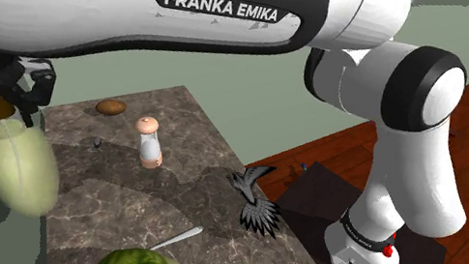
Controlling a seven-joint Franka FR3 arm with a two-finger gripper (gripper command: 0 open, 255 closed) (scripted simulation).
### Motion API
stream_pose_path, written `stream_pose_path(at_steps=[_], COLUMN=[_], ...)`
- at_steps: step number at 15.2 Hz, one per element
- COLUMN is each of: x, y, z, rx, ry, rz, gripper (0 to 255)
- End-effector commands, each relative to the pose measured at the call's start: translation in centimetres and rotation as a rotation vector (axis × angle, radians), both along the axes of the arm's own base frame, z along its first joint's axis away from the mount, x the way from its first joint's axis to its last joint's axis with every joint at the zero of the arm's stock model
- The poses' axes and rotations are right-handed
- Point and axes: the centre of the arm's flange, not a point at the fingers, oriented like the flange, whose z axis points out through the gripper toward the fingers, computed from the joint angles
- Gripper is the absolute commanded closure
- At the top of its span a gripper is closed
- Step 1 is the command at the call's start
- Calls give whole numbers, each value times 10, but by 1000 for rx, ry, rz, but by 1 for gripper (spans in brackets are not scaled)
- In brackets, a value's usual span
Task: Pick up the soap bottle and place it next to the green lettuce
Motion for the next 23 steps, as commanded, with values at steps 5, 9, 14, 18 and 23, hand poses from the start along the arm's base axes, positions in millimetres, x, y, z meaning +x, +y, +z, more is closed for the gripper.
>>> stream_pose_path(at_steps=[5,9,14,18,23], x=[-5,-5,-5,-5,-5], y=[19,19,19,19,19], z=[-24,-45,-71,-92,-119], rx=[0,0,0,0,0], ry=[-1,-1,-1,-1,-1], rz=[-2,-2,-2,-2,-2], gripper=[255,255,255,255,255])
